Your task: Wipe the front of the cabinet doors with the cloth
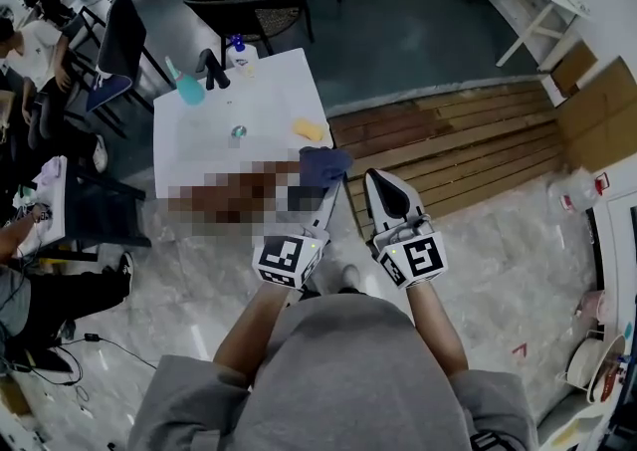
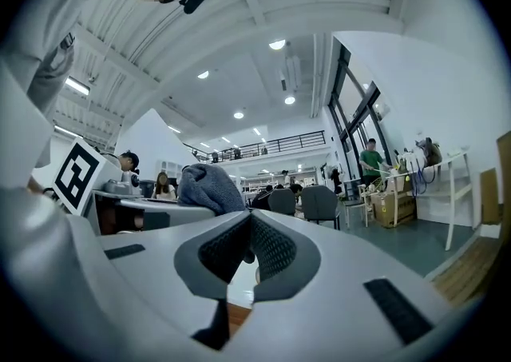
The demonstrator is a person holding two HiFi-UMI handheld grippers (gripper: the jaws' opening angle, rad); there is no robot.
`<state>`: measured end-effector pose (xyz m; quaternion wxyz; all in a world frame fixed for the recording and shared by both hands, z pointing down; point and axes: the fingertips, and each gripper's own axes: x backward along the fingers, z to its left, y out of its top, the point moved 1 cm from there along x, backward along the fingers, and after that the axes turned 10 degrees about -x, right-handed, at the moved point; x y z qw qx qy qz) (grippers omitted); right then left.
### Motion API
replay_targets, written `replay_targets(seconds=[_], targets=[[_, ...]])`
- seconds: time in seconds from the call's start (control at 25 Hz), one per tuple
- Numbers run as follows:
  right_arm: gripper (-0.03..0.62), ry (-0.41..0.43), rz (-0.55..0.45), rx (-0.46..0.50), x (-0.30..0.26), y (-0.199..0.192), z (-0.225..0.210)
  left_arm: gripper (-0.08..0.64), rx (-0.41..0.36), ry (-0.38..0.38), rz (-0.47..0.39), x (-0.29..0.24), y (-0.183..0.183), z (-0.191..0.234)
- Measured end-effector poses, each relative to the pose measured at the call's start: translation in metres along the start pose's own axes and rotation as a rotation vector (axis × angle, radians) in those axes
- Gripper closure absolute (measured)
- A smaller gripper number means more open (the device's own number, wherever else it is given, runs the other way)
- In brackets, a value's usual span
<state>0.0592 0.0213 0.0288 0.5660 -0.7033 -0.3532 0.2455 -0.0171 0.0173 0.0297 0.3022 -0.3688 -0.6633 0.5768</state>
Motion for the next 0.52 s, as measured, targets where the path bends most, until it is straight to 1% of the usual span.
replay_targets(seconds=[0.2, 0.52], targets=[[0.583, 0.008, -0.012, -0.003, -0.006, 0.002, 0.007, 0.454, -0.024, -0.001, -0.016, 0.004, 0.006, 0.006], [0.583, 0.017, -0.004, 0.000, -0.022, 0.000, 0.006, 0.454, -0.006, 0.012, -0.020, -0.001, 0.004, 0.022]])
